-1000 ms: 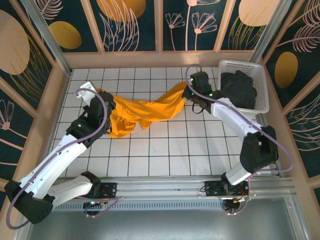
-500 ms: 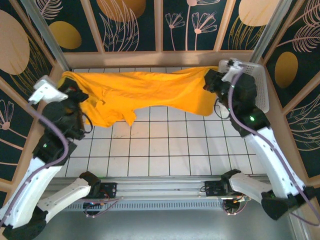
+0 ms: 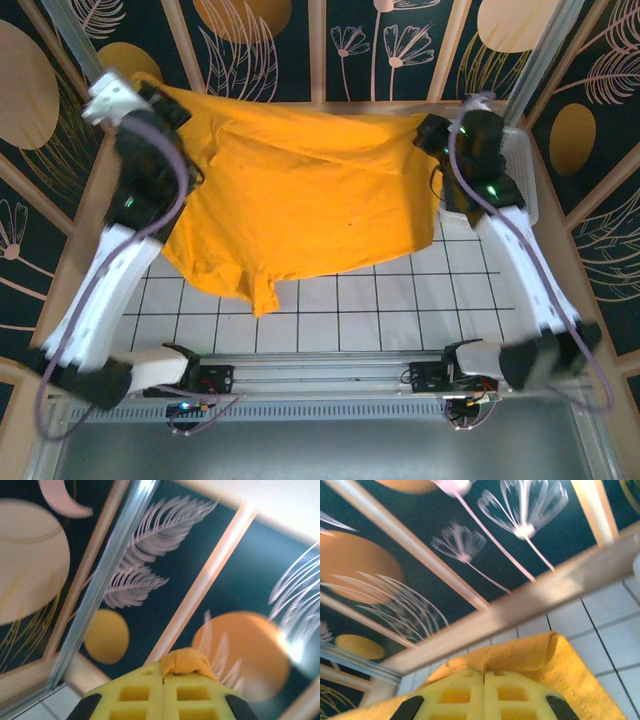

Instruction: Fold and stack the t-shirts

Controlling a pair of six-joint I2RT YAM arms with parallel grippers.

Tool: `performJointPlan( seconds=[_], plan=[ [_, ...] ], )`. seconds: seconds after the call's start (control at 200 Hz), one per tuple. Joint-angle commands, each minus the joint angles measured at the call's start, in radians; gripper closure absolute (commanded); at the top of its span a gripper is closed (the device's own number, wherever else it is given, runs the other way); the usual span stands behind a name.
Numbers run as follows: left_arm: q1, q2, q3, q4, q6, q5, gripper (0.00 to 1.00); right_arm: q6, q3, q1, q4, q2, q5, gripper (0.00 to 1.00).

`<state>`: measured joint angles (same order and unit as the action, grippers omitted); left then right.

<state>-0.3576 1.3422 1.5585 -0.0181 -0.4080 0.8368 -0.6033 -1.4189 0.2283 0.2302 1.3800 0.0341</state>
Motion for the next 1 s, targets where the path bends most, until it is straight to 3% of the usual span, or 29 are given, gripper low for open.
performJointPlan(
  seconds=[0.0, 0.025, 0.095, 0.155, 0.21, 0.355, 0.556, 0.706, 0.791, 0.996],
  plan=[
    [0.125, 0.205, 0.015, -0.082, -0.078, -0.196, 1.00, -0.085, -0.080, -0.035, 0.041, 0.224, 0.098, 1.00],
    [0.147, 0.258, 0.034, -0.081, -0.076, -0.249, 0.95, -0.084, -0.108, -0.041, 0.042, 0.282, 0.126, 0.90],
    [0.198, 0.436, 0.157, -0.151, -0.065, -0.390, 0.55, -0.067, -0.239, -0.056, 0.122, 0.455, 0.190, 0.58],
    [0.213, 0.583, 0.320, -0.305, -0.067, -0.448, 0.15, -0.032, -0.356, -0.057, 0.214, 0.568, 0.188, 0.50],
    [0.215, 0.658, 0.406, -0.408, -0.068, -0.461, 0.05, -0.011, -0.382, -0.055, 0.230, 0.598, 0.173, 0.45],
    [0.215, 0.553, 0.241, -0.473, -0.168, -0.472, 0.10, 0.026, -0.269, -0.041, 0.255, 0.522, 0.109, 0.41],
    [0.212, 0.256, -0.303, -0.566, -0.389, -0.598, 0.28, 0.051, 0.112, 0.029, 0.211, 0.267, 0.038, 0.42],
    [0.213, 0.085, -0.619, -0.527, -0.509, -0.739, 0.38, 0.052, 0.259, 0.095, 0.204, 0.136, 0.019, 0.42],
    [0.212, 0.066, -0.693, -0.490, -0.541, -0.805, 0.42, 0.054, 0.293, 0.116, 0.204, 0.098, 0.034, 0.42],
    [0.212, 0.125, -0.722, -0.494, -0.542, -0.800, 0.45, 0.068, 0.320, 0.131, 0.216, 0.060, 0.065, 0.41]
  ],
)
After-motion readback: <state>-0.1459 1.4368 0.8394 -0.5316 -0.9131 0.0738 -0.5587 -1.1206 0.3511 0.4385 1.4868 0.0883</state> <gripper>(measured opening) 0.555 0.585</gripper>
